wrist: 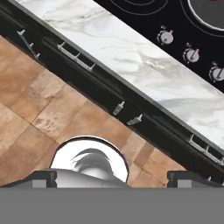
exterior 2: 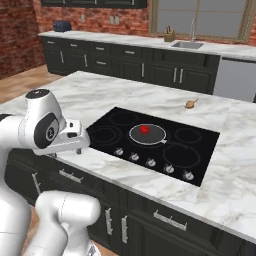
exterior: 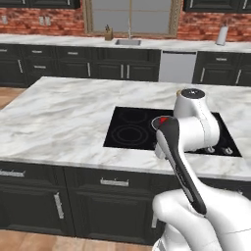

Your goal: Place the pan on the center burner on the stove. Then place the tomato and the onion in the pan and turn on the center burner.

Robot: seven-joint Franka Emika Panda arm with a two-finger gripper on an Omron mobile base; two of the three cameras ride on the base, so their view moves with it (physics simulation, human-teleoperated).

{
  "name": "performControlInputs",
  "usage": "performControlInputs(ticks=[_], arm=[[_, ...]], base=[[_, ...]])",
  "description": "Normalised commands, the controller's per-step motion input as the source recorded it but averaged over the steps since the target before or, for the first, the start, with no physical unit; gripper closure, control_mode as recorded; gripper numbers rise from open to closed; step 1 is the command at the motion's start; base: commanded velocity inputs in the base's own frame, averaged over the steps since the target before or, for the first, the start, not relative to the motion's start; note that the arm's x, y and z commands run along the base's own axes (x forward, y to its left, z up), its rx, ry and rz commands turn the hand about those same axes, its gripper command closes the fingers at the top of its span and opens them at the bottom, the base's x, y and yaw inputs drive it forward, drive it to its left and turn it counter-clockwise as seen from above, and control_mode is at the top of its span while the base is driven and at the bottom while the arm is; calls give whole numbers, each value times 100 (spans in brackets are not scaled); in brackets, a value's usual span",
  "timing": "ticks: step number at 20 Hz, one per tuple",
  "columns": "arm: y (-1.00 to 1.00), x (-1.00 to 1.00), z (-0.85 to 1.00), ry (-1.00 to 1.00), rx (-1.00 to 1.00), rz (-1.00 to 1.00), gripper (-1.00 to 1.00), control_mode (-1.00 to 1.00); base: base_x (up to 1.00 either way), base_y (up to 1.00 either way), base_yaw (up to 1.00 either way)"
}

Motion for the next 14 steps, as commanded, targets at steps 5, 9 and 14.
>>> performControlInputs(ticks=[5, 9, 14], arm=[[0, 0, 0, 0, 0, 0, -100, 100], [0, 0, 0, 0, 0, 0, -100, 100], [0, 0, 0, 0, 0, 0, -100, 100]], base=[[-5, 58, 0], [0, 91, 0], [0, 88, 0]])
